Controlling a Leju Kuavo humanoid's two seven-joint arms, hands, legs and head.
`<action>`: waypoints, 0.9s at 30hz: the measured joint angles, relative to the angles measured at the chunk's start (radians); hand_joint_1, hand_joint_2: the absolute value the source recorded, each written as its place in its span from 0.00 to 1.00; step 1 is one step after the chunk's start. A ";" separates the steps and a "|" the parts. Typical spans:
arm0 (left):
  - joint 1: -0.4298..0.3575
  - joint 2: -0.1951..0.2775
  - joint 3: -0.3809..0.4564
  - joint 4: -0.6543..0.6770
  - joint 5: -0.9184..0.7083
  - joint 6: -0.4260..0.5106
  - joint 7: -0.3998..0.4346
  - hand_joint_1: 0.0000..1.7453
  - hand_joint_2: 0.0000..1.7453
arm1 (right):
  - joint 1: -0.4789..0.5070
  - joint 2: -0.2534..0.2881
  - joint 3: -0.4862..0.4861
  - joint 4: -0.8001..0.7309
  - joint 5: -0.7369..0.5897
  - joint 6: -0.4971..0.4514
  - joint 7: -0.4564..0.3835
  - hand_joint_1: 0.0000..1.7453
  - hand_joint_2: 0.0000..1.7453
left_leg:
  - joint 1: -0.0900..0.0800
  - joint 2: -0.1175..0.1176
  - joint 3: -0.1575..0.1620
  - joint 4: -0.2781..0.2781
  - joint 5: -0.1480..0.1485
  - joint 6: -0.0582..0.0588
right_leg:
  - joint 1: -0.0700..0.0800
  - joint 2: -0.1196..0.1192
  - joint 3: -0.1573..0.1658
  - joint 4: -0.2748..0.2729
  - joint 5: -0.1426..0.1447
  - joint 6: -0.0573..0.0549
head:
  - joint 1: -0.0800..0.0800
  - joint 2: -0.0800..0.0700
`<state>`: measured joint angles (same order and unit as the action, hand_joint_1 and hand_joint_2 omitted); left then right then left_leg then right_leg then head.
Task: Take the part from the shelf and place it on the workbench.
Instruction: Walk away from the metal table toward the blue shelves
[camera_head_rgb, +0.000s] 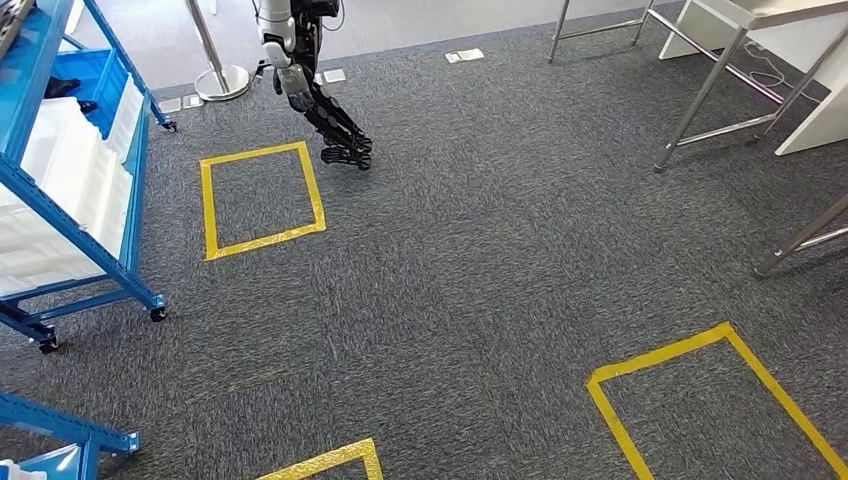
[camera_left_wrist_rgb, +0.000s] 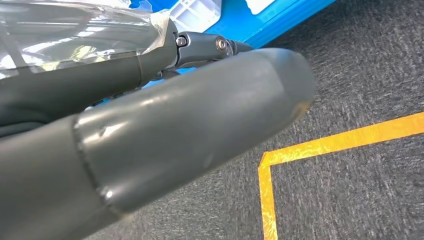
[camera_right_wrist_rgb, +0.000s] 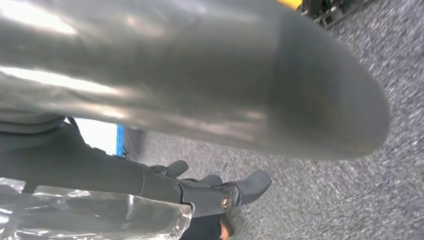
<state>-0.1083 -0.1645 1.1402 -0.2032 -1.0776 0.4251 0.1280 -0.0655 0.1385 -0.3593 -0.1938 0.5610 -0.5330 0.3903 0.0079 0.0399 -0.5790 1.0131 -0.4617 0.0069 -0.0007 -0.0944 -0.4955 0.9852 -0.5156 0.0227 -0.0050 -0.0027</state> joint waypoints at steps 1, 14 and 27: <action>0.001 0.000 -0.002 0.000 -0.002 -0.002 0.000 0.00 0.00 | -0.001 0.000 -0.002 0.000 -0.001 0.000 0.001 0.00 0.00 | -0.001 -0.009 0.000 -0.003 0.002 0.008 | -0.001 -0.004 0.003 0.001 -0.002 0.006 | 0.001 0.000; 0.001 0.003 -0.021 0.000 -0.021 -0.008 0.010 0.00 0.00 | 0.002 0.006 -0.024 0.000 -0.001 -0.013 0.018 0.00 0.00 | -0.003 -0.138 -0.001 -0.006 0.014 0.018 | -0.020 0.147 -0.032 0.021 0.010 0.031 | 0.004 0.000; 0.003 0.002 -0.020 0.000 -0.017 -0.004 0.021 0.00 0.00 | 0.000 0.011 -0.025 0.000 0.023 -0.013 0.027 0.00 0.00 | 0.002 0.000 -0.031 0.079 -0.026 -0.007 | -0.002 0.018 -0.022 0.012 0.017 -0.025 | -0.009 0.000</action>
<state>-0.1056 -0.1630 1.1204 -0.2033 -1.0948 0.4215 0.1488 -0.0652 0.1499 -0.3845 -0.1936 0.5835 -0.5463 0.4170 0.0095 0.0400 -0.6104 1.0917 -0.4880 -0.0001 -0.0026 -0.0762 -0.5179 0.9977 -0.4982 -0.0025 -0.0143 -0.0027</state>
